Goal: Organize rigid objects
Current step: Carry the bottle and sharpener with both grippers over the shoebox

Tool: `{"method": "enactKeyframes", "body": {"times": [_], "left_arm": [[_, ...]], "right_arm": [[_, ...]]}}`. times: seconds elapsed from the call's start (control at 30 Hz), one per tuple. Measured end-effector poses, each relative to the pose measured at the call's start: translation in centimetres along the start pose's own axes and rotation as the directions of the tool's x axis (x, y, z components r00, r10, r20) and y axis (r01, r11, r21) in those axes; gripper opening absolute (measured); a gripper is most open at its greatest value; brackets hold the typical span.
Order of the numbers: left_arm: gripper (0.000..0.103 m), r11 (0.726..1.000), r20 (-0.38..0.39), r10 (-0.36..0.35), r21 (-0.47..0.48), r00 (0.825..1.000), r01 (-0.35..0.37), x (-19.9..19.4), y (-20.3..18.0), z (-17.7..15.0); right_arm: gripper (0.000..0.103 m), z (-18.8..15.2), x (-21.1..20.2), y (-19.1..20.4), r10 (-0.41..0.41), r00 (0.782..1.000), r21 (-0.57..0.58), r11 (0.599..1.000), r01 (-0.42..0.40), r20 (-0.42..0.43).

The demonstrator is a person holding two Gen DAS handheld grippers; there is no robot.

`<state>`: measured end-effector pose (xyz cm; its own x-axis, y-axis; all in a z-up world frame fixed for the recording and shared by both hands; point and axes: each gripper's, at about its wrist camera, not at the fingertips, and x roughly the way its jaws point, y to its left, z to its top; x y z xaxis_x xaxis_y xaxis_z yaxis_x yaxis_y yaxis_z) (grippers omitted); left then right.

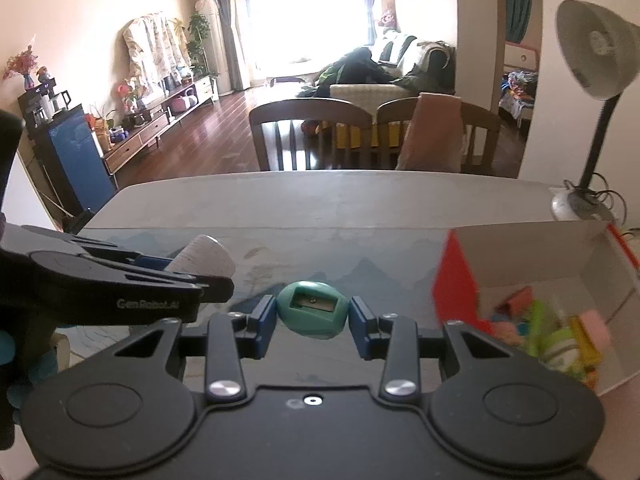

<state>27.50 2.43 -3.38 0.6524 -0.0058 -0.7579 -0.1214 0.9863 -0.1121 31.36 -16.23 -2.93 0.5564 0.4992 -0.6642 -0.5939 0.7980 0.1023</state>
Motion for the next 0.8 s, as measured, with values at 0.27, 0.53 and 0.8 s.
{"method": "enactKeyframes", "body": {"times": [0.27, 0.53, 0.8], "left_arm": [[0.041, 0.999, 0.012, -0.031, 0.034, 0.999, 0.031, -0.6, -5.2, 1.1], [0.041, 0.995, 0.017, -0.060, 0.079, 0.998, 0.059, 0.4, -11.4, 2.3], [0.041, 0.990, -0.007, -0.089, 0.105, 0.996, 0.090, 3.0, -16.7, 3.2]], "right_arm": [[0.038, -0.8, -2.4, -5.0, -0.027, 0.999, 0.034, 0.999, 0.025, 0.032], [0.038, -2.5, -4.1, -10.6, -0.061, 0.998, 0.072, 0.996, 0.058, 0.033], [0.038, -4.1, -5.3, -15.4, -0.092, 0.995, 0.102, 0.991, 0.088, 0.028]]}}
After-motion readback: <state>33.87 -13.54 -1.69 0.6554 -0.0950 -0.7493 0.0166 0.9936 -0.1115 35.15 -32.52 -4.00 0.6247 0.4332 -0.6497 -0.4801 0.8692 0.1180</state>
